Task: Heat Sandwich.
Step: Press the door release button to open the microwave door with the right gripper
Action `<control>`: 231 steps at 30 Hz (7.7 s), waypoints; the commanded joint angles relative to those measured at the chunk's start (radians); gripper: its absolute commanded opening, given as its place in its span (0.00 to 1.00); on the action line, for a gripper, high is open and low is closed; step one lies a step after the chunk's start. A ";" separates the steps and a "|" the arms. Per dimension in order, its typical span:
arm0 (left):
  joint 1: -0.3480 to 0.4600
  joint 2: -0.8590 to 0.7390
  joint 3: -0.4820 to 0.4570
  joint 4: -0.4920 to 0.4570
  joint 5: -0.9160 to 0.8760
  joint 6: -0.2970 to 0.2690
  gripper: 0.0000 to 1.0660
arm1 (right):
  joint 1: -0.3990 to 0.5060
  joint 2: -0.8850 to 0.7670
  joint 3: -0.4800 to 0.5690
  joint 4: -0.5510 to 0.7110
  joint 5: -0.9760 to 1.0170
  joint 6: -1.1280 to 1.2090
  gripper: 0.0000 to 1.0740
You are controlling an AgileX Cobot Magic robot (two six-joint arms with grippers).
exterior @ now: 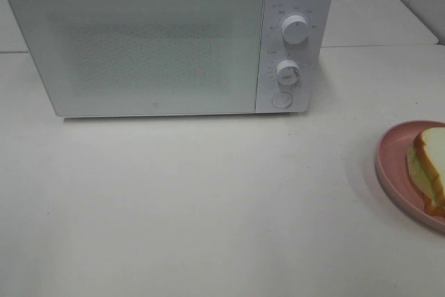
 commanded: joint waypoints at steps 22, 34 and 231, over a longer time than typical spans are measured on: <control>-0.002 -0.020 0.003 -0.002 -0.006 -0.001 0.94 | -0.004 0.050 -0.045 0.003 -0.021 0.000 0.70; -0.002 -0.020 0.003 -0.002 -0.006 -0.001 0.94 | -0.004 0.234 -0.060 0.003 -0.137 0.000 0.70; -0.002 -0.020 0.003 -0.002 -0.006 -0.001 0.94 | 0.673 1.800 -0.004 0.797 -1.916 1.032 0.00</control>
